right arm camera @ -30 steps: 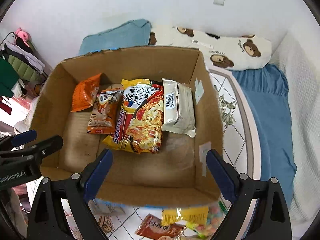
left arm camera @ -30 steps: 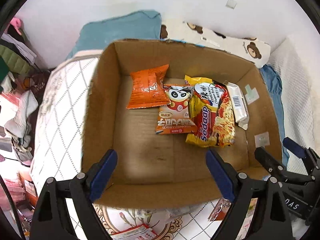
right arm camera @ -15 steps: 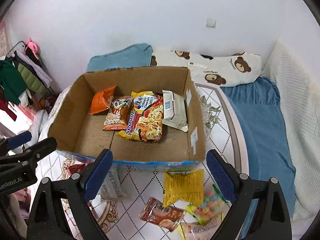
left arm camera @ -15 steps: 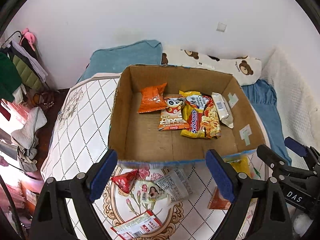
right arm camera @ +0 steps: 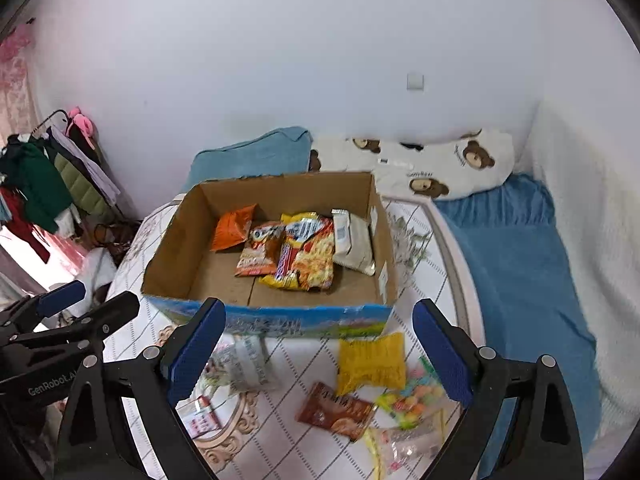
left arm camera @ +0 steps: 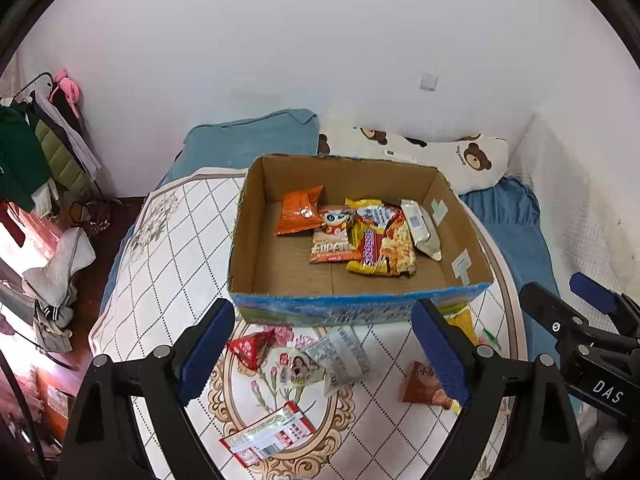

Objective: Organize snacks
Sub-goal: 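Move both tools back over the remaining snacks, then grasp the red-white spicy strip packet with the left tool while the right tool grasps a clear bread bag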

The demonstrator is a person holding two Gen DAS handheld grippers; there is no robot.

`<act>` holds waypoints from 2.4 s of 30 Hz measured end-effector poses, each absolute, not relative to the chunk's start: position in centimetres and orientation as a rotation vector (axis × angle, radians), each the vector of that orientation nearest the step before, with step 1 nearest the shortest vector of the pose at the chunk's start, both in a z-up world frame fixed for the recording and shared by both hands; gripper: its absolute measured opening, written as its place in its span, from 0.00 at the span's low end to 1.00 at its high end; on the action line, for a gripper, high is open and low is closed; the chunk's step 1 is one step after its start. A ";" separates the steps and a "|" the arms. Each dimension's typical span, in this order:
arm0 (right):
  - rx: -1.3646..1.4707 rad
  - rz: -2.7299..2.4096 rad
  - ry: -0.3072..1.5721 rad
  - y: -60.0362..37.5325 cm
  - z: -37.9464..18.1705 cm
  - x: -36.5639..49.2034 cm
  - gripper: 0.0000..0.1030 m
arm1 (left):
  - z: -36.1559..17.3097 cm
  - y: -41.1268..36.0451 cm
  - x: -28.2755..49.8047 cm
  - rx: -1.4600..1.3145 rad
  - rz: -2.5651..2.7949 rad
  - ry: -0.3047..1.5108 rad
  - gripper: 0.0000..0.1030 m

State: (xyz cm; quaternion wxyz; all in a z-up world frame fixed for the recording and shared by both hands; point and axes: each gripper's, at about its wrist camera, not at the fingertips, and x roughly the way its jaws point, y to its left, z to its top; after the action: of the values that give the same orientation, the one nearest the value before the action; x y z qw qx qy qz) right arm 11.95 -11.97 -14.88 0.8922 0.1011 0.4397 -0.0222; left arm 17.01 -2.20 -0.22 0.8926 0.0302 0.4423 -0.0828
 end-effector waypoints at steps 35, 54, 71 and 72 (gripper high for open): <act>0.382 -0.057 1.486 -15.3 -38.5 4.5 0.95 | -25.3 0.3 14.5 0.039 -0.179 1.670 0.58; 0.635 0.202 1.553 -14.6 -36.3 0.4 0.95 | -26.6 -0.3 13.3 0.042 -0.221 1.686 0.62; 0.269 0.057 1.540 -14.1 -38.9 4.5 0.54 | -26.8 -5.1 13.0 0.100 -0.194 1.623 0.54; 0.363 0.069 1.565 -14.2 -39.4 4.2 0.53 | -26.4 -4.7 13.4 0.083 -0.188 1.626 0.54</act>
State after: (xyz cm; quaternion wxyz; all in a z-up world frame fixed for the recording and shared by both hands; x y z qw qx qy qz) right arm 4.22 -14.24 -39.41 0.6939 0.1625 0.7008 0.0310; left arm 13.39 -4.69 -26.38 0.6827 0.0370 0.7249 -0.0840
